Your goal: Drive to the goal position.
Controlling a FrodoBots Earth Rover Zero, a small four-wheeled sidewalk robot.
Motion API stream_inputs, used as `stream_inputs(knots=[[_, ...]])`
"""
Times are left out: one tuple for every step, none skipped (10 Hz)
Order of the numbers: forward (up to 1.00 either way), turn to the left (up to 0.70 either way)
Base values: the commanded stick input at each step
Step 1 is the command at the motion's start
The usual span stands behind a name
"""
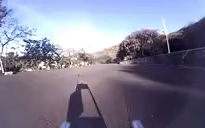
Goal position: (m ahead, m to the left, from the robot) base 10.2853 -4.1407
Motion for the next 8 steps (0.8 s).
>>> stream_inputs(knots=[[0.5, -0.5], [0.5, -0.5], [0.5, -0.5], [0.5, -0.5], [0.5, -0.46], [0.5, -0.01], [0.5, -0.33], [0.5, -0.35]])
